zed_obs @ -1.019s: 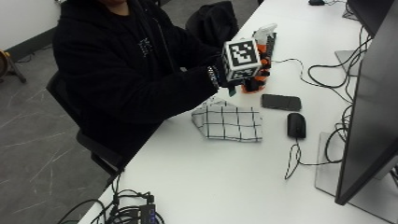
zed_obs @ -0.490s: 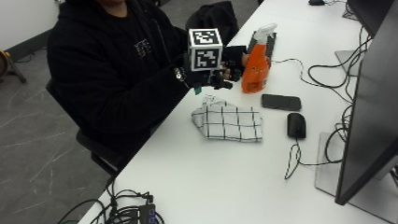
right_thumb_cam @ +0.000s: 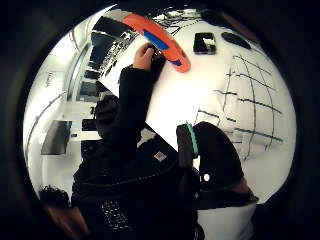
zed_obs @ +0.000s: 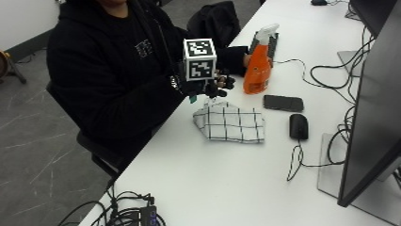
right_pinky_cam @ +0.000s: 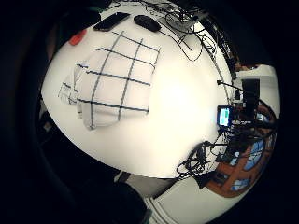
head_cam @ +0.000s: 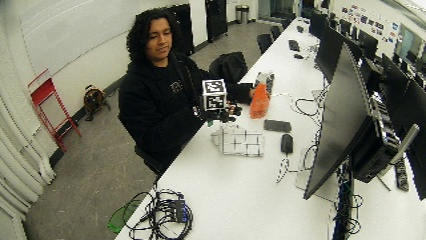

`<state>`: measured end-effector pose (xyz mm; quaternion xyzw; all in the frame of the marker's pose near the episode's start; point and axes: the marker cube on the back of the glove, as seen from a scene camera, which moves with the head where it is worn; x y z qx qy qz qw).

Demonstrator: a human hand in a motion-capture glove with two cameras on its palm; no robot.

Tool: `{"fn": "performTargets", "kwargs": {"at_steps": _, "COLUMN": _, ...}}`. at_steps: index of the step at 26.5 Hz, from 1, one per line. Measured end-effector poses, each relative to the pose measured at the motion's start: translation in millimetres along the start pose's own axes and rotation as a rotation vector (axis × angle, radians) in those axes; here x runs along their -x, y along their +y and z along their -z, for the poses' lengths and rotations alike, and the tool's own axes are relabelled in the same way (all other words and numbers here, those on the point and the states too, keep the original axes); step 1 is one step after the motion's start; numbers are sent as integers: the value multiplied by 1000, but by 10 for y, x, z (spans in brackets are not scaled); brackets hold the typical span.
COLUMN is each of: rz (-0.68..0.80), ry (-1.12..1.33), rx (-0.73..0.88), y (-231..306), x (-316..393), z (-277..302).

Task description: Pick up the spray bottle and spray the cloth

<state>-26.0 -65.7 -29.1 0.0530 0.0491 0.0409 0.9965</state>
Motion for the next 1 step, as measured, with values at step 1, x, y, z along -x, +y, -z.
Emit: {"fn": "performTargets", "kwargs": {"at_steps": 1, "rz": -1, "ry": -1, "rx": 2, "y": 0, "x": -4, "z": -5}}
